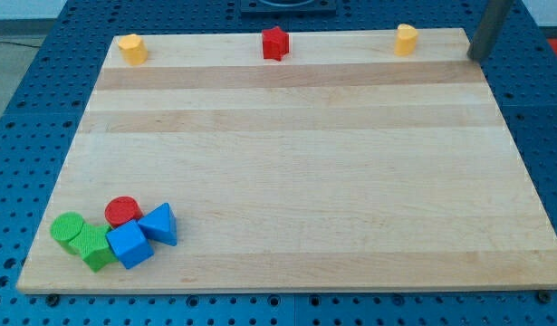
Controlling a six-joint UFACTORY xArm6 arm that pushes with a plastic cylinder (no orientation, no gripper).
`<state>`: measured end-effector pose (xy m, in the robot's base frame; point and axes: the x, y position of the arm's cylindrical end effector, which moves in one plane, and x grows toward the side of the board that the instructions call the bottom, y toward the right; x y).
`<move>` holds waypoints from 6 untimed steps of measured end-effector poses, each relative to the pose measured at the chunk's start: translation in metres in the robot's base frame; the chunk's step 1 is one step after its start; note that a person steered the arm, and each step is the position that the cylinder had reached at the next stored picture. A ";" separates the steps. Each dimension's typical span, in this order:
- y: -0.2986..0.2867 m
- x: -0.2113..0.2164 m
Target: Slightly push the yellow heart towards the bottom left of the board
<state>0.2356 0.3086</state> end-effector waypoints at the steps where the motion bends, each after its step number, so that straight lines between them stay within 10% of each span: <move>1: -0.006 -0.044; 6: -0.140 0.006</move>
